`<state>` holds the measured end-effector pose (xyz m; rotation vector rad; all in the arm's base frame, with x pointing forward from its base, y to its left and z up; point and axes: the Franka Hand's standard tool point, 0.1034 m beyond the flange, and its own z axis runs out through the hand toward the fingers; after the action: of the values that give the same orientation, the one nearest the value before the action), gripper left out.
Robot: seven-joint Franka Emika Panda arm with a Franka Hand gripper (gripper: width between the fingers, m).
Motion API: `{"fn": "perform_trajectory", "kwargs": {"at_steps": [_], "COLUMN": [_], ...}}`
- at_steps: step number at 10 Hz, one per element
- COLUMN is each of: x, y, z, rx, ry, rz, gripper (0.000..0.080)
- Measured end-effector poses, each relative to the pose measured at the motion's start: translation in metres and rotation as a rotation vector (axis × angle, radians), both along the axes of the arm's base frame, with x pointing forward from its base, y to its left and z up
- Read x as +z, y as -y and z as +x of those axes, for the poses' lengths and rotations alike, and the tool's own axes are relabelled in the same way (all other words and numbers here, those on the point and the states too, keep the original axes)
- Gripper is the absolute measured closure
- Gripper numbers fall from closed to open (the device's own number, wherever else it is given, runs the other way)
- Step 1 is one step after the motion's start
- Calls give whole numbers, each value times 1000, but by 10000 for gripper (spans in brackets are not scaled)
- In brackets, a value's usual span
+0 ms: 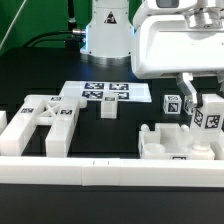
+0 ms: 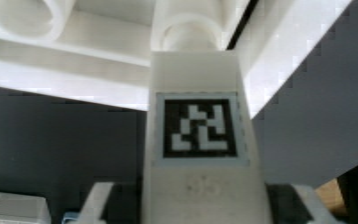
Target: Assemble chair
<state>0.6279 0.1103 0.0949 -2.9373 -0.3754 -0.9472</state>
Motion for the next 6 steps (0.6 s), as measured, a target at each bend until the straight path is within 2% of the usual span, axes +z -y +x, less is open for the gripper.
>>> {"fn": "perform_trajectory", "kwargs": {"at_steps": [3, 5, 6], "x": [-10, -11, -13], "y": [-3, 0, 1], "z": [-4, -3, -4], "rx": [4, 0, -2], "ry": [-5, 9, 3], "rz": [-1, -1, -1], "gripper": [512, 512, 470]}}
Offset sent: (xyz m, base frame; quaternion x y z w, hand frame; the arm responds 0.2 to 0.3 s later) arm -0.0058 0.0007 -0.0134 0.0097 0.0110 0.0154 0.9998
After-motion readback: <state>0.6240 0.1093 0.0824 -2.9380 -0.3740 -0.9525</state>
